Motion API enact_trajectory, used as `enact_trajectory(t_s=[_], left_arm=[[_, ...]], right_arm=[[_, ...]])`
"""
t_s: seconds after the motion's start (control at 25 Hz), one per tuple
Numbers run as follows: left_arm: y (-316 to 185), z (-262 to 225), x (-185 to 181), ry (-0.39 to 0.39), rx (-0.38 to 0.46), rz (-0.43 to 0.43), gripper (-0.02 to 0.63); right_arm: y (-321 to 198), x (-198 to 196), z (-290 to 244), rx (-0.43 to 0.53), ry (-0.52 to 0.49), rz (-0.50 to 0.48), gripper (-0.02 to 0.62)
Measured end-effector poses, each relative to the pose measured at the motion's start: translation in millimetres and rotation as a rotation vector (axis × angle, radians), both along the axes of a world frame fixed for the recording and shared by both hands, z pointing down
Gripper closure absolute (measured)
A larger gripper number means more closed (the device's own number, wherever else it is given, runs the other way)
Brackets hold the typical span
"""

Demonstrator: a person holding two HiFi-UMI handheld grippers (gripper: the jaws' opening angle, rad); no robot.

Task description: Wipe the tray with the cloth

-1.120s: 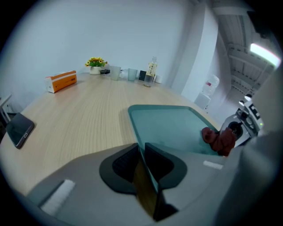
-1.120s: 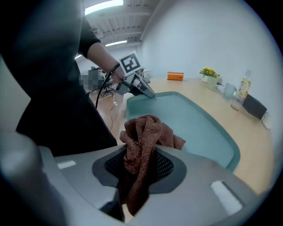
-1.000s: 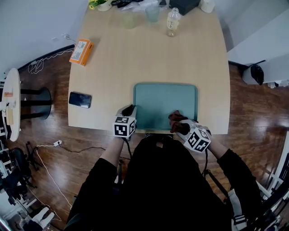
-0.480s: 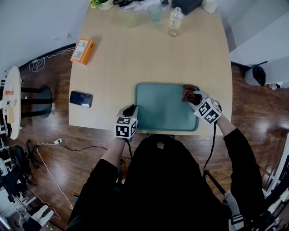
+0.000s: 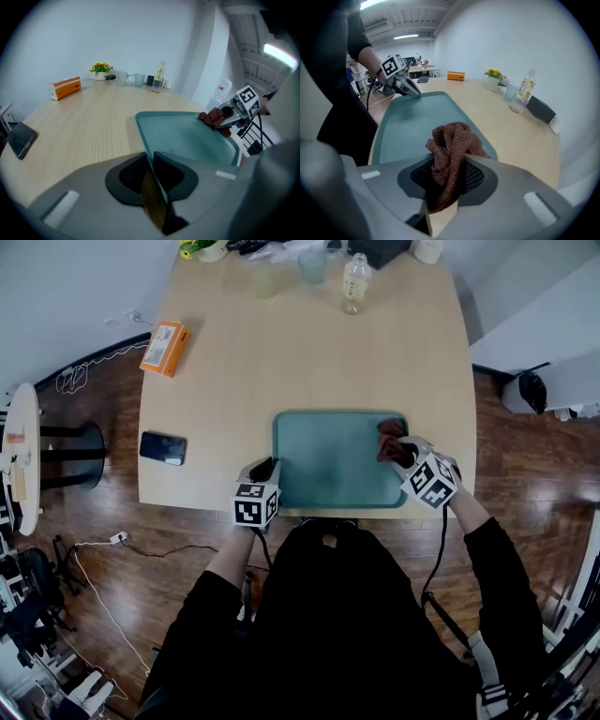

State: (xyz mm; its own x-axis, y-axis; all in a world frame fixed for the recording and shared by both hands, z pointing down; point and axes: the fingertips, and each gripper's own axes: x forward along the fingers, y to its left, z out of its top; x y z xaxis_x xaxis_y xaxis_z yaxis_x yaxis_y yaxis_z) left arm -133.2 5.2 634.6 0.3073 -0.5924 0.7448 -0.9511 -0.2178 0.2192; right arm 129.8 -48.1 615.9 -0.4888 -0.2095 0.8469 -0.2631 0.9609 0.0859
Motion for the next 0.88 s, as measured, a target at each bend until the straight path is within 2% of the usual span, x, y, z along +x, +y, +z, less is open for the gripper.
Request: enact_trajectory(t_s=[0.16,0.32,0.44,0.68,0.88], left_arm=[[0.4,1.0,-1.7,0.001,-0.001,0.003,0.575],[0.3,3.6,-3.0,0.007,-0.006,0.002,0.575],[-0.8,4.6,-4.6,0.005,-0.005,0.002,0.575],[1.4,2.9,-0.1,0.008,-0.009,0.006,0.575],[-0.5,2.2,0.6,0.009,-0.008,0.007,0.575]], right_arm=[[72.5,5.3,3.5,-0.035,-0.024,0.006,0.488],[118.9,1.9,7.2,-0.075,-0.077,0.083,0.488],[120.3,-0.5,9.1,-0.089,-0.112,0.163,0.488],[106.4,9.1,9.2,-0.101,-0.132,0.242,0.488],[69.3,24.2,7.1,-0.098,-0.181,0.424,0.488]])
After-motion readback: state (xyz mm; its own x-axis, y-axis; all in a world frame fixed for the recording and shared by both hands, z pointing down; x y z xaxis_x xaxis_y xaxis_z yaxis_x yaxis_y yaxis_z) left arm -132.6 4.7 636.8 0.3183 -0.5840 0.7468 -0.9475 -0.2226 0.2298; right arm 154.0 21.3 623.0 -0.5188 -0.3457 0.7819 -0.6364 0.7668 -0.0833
